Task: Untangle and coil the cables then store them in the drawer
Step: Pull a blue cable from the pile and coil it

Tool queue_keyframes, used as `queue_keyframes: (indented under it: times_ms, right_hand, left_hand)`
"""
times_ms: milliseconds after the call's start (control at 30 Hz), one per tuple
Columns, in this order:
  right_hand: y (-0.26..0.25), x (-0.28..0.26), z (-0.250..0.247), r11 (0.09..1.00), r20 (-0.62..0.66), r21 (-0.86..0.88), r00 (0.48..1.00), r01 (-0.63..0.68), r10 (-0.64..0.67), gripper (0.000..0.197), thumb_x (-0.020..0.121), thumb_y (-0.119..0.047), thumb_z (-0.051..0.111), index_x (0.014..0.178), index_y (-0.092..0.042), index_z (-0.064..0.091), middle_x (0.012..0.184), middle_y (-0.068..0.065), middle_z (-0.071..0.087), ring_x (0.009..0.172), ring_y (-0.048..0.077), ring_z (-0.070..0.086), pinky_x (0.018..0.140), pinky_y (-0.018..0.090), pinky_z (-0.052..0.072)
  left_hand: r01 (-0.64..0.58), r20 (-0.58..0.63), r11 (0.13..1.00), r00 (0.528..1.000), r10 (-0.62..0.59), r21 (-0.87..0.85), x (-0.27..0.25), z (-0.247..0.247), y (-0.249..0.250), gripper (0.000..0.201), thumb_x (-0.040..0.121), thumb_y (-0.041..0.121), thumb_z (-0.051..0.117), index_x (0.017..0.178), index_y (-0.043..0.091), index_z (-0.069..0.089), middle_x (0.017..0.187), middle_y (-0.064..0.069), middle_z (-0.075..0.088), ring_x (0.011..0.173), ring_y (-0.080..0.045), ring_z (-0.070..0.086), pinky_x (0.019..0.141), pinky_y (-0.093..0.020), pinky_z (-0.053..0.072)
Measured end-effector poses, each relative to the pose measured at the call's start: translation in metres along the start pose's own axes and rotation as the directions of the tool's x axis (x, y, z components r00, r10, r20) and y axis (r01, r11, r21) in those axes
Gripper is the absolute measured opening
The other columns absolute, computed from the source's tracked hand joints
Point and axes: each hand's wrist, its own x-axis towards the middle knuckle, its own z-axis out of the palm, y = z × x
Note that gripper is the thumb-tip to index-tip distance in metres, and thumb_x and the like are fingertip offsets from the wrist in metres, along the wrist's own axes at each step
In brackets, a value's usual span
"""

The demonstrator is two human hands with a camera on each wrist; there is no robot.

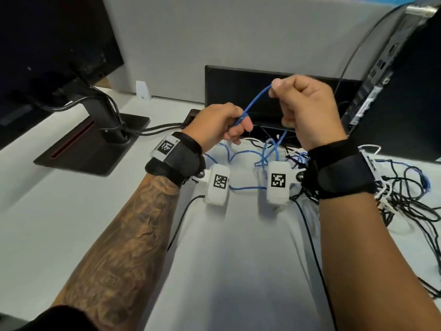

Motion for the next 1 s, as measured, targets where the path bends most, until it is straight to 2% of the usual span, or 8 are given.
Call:
queue_keyframes:
  times_ms: [100, 233, 433, 500, 600, 700, 800, 1000]
  right_hand:
    - [0.019, 0.001, 0.000, 0.992, -0.098, -0.123, 0.995, 0.013, -0.025, 0.019, 0.100, -0.024, 0.062, 0.084, -0.019, 0.071, 0.053, -0.020, 0.055, 0.050, -0.001, 0.042, 0.049, 0.016, 0.033]
    - [0.031, -0.005, 0.015, 0.977, -0.010, -0.208, 0.999, -0.041, 0.040, 0.022, 0.103, -0.029, 0.058, 0.095, -0.021, 0.077, 0.056, -0.016, 0.051, 0.051, 0.001, 0.041, 0.047, 0.016, 0.033]
    - [0.007, -0.021, 0.033, 0.909, 0.355, -0.416, 0.914, -0.035, 0.197, 0.026, 0.104, -0.033, 0.054, 0.110, -0.025, 0.078, 0.058, -0.008, 0.053, 0.047, 0.001, 0.040, 0.045, 0.011, 0.033]
    - [-0.007, -0.025, 0.032, 0.899, 0.375, -0.438, 0.912, 0.017, 0.165, 0.025, 0.103, -0.033, 0.057, 0.107, -0.022, 0.079, 0.068, -0.002, 0.063, 0.050, 0.001, 0.045, 0.047, 0.008, 0.036]
    - [-0.025, -0.029, 0.028, 0.884, 0.413, -0.457, 0.903, 0.094, 0.117, 0.025, 0.101, -0.033, 0.061, 0.094, -0.015, 0.076, 0.064, 0.003, 0.048, 0.048, 0.006, 0.041, 0.046, 0.018, 0.042]
    - [-0.034, -0.031, 0.020, 0.905, 0.390, -0.415, 0.917, 0.097, 0.080, 0.020, 0.099, -0.029, 0.065, 0.089, -0.014, 0.075, 0.055, -0.004, 0.045, 0.046, 0.009, 0.039, 0.044, 0.023, 0.040]
    - [-0.037, -0.027, 0.007, 0.944, 0.273, -0.303, 0.961, 0.127, -0.042, 0.017, 0.097, -0.015, 0.067, 0.088, -0.004, 0.076, 0.049, -0.014, 0.052, 0.042, 0.002, 0.039, 0.048, 0.013, 0.033]
    - [-0.013, -0.008, -0.011, 0.937, -0.063, -0.309, 0.980, 0.161, -0.189, 0.013, 0.097, -0.019, 0.065, 0.092, -0.021, 0.077, 0.076, -0.019, 0.070, 0.072, -0.007, 0.060, 0.071, 0.011, 0.043]
  left_hand:
    - [0.039, 0.148, 0.975, 0.989, -0.006, -0.221, -0.009, -0.001, 0.006, 0.032, 0.093, 0.017, 0.033, 0.082, 0.004, 0.061, 0.055, 0.003, 0.034, 0.049, -0.013, 0.026, 0.067, -0.034, 0.040]
    - [0.012, 0.192, 0.813, 0.974, 0.123, -0.582, -0.014, -0.006, 0.023, 0.022, 0.087, 0.015, 0.036, 0.092, 0.004, 0.055, 0.062, 0.002, 0.036, 0.055, -0.013, 0.022, 0.071, -0.032, 0.042]
    - [-0.262, -0.238, 0.684, 0.962, 0.132, -0.680, -0.006, -0.021, 0.035, 0.028, 0.105, 0.010, 0.031, 0.108, 0.000, 0.057, 0.072, 0.000, 0.061, 0.062, -0.010, 0.058, 0.086, -0.035, 0.057]
    - [-0.312, -0.348, 0.723, 0.932, 0.106, -0.617, -0.002, -0.023, 0.036, 0.025, 0.106, 0.009, 0.035, 0.107, -0.001, 0.058, 0.073, -0.002, 0.067, 0.065, -0.012, 0.065, 0.085, -0.035, 0.058]
    - [-0.340, -0.422, 0.879, 0.888, 0.183, -0.334, 0.001, -0.015, 0.038, 0.021, 0.104, 0.004, 0.041, 0.106, -0.003, 0.061, 0.077, -0.005, 0.068, 0.070, -0.016, 0.068, 0.082, -0.032, 0.058]
    - [-0.308, -0.362, 0.948, 0.877, 0.315, 0.078, 0.001, -0.008, 0.029, 0.021, 0.102, 0.002, 0.046, 0.099, 0.004, 0.066, 0.081, -0.005, 0.069, 0.072, -0.014, 0.068, 0.079, -0.028, 0.055]
    - [-0.223, -0.252, 0.905, 0.912, 0.325, 0.361, -0.001, -0.002, 0.015, 0.031, 0.100, 0.004, 0.047, 0.080, 0.014, 0.068, 0.074, 0.000, 0.066, 0.064, -0.010, 0.062, 0.070, -0.026, 0.050]
    - [-0.081, 0.091, 0.991, 0.992, 0.090, -0.106, -0.012, 0.014, 0.029, 0.035, 0.094, 0.018, 0.033, 0.080, 0.002, 0.060, 0.055, -0.001, 0.037, 0.048, -0.013, 0.032, 0.069, -0.036, 0.046]
